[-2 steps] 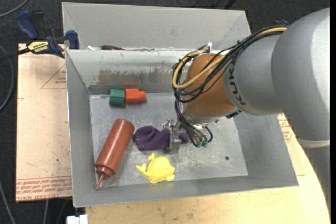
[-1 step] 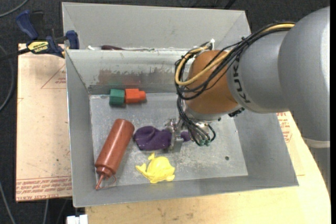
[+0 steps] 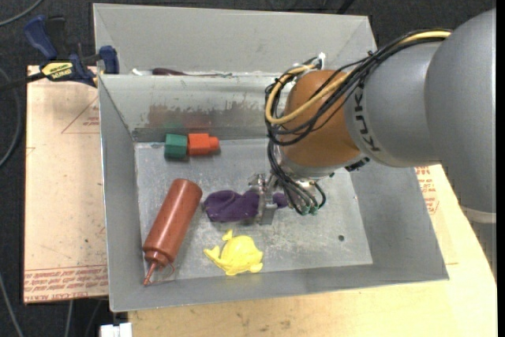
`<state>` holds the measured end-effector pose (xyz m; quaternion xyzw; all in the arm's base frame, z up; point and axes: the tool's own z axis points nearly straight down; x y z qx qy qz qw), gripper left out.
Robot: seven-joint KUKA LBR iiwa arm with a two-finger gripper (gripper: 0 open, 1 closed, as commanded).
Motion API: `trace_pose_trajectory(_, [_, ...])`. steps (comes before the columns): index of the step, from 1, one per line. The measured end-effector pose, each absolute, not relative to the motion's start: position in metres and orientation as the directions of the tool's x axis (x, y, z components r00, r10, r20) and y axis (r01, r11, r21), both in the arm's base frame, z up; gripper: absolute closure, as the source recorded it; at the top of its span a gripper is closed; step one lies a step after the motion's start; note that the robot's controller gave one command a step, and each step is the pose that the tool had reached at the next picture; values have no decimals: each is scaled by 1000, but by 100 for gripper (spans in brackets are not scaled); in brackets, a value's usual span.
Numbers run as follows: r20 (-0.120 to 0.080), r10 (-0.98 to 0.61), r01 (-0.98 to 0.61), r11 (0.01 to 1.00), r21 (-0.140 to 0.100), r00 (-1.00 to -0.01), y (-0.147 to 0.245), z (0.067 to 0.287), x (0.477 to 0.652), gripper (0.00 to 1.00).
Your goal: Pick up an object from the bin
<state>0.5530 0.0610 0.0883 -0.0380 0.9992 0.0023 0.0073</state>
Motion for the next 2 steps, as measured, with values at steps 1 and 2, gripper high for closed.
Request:
trace_pose_trajectory(1, [-13, -76, -76, 997, 4, -997, 61, 96, 553, 100])
trace_pose_trajectory(2, [-13, -76, -76, 997, 4, -997, 61, 103, 552, 100])
